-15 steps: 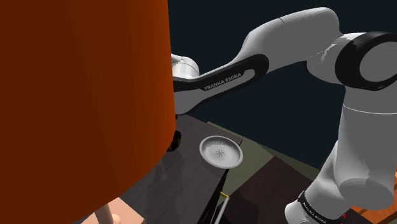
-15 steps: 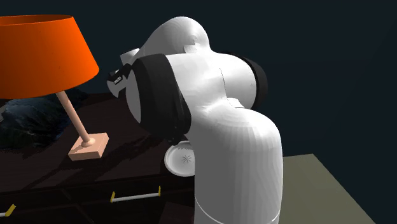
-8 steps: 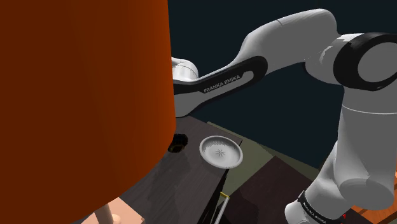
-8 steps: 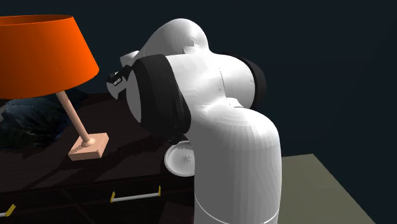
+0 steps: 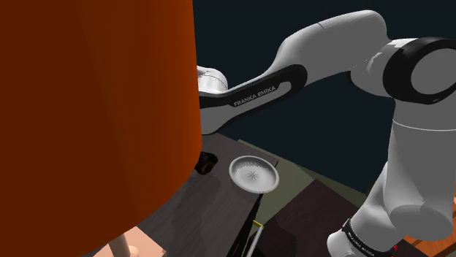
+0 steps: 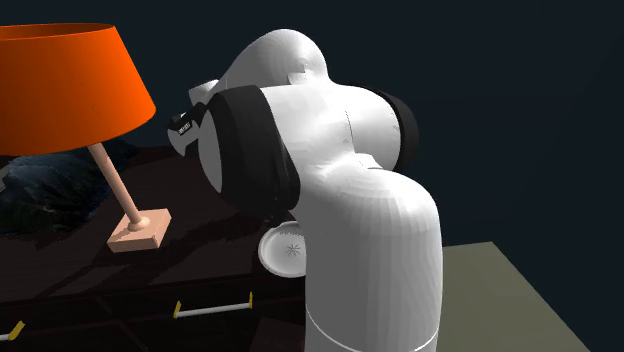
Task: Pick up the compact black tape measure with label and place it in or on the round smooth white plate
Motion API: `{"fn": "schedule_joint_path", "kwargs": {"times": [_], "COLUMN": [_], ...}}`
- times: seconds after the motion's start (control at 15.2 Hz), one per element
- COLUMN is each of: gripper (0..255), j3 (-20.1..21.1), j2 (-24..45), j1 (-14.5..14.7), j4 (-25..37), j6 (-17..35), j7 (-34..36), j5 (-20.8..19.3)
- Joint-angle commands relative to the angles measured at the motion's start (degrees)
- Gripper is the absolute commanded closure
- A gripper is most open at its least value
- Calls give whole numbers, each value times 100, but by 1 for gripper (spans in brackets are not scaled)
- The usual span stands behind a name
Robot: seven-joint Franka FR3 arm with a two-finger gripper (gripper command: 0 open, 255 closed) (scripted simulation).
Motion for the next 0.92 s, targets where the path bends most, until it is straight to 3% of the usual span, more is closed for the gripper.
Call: {"fn": "schedule_joint_path", "kwargs": {"times": [0.0, 0.2, 0.33, 0.4, 0.86], "gripper": [0, 0, 0, 0, 0], "j3": [0, 415, 625, 640, 522], "j2": [0, -815, -1543, -1706, -1432], "j1": [0, -179, -377, -405, -445], "j4": [0, -827, -1519, -1665, -1930], "j6": [0, 215, 599, 698, 1167], "j7": [0, -2271, -4002, -4381, -4196], "j5": [0, -382, -417, -396, -697]}}
